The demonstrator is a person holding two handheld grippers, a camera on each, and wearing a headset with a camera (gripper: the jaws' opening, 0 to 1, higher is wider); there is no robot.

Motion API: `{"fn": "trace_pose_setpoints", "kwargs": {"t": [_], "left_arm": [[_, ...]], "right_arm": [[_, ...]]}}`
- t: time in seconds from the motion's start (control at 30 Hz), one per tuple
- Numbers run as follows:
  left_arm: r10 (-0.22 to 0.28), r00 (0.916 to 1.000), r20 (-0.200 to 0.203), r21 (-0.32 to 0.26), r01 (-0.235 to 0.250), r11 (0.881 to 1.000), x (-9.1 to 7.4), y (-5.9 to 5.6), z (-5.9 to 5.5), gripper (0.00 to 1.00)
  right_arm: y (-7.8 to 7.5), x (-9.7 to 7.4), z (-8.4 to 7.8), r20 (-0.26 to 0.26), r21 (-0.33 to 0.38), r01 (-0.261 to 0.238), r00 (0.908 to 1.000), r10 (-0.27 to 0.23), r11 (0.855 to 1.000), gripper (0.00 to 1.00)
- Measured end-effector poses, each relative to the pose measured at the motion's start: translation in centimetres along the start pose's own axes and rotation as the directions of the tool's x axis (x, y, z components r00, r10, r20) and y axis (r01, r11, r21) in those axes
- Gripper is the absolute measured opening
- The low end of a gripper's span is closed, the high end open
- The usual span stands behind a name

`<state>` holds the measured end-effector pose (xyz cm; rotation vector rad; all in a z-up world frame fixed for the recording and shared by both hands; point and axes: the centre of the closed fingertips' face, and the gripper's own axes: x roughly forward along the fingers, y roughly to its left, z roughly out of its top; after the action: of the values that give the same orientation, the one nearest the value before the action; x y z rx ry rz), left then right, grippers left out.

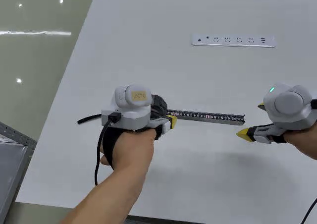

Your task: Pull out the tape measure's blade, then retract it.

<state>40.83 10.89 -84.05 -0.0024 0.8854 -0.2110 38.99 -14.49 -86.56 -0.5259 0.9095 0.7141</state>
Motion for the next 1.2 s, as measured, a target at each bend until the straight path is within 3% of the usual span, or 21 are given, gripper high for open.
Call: {"fn": "trace_pose_setpoints", "kwargs": {"t": [0.5,1.2], "left_arm": [[-0.002,1.0000,0.003,0.004,0.002,1.000,1.0,-0.2,0.3,0.80],[-0.002,1.0000,-0.007,-0.004,0.002,1.000,2.4,-0.3,0.4,0.79]], "right_arm": [[0.2,1.1,-0.9,-0.021,-0.098,-0.054,0.9984,0.053,0.994,0.52],[-0.6,3.3,-2.2,-0.070,-0.221,-0.130,0.9907,0.117,0.967,0.47]]}}
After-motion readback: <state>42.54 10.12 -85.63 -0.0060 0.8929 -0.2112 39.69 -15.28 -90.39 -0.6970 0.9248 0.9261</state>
